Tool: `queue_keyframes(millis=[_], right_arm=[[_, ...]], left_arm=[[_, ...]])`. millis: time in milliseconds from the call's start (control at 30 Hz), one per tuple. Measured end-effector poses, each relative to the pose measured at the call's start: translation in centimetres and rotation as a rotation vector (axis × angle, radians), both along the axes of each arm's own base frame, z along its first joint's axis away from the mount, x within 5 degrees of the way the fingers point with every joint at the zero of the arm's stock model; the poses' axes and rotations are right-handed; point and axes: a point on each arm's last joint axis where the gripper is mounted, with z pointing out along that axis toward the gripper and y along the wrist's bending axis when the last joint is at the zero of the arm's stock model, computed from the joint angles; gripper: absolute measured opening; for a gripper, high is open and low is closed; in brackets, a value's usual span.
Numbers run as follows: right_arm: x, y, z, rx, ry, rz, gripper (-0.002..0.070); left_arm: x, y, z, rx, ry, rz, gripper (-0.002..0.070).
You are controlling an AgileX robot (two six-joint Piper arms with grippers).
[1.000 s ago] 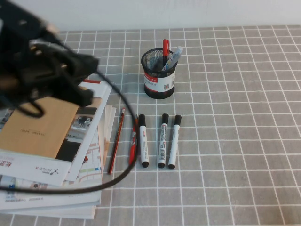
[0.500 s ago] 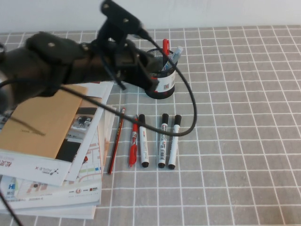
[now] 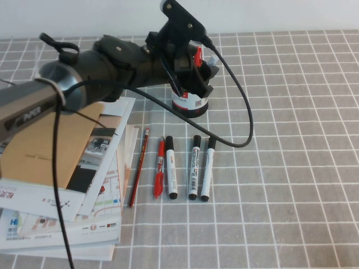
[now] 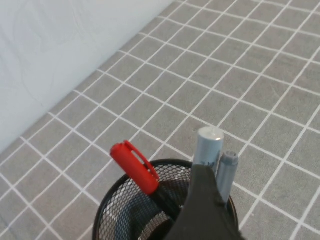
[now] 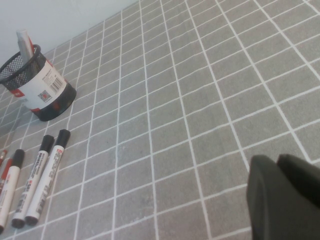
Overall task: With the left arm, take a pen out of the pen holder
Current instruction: 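Take a marker out of the pen holder and lay it on the table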
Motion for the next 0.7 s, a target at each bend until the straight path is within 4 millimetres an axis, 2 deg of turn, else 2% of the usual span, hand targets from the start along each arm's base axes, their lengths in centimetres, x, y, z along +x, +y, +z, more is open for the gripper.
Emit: queue_keyframes(millis=[233, 533, 700], right_arm=[[0.0, 0.0, 0.0, 0.000, 0.000, 0.000, -0.0013], [0.0, 0.0, 0.0, 0.000, 0.000, 0.000, -0.0013], [0.0, 0.0, 0.0, 0.002, 0.000, 0.000, -0.0013]], left_arm=[[0.6, -1.4, -1.8, 0.036, -0.014, -0.007, 0.0446], [1.8, -1.5, -3.3, 0.027, -0.013, 0.077, 0.0446], [2.0, -2.3, -4.0, 0.027, -0.013, 0.090, 0.0445]])
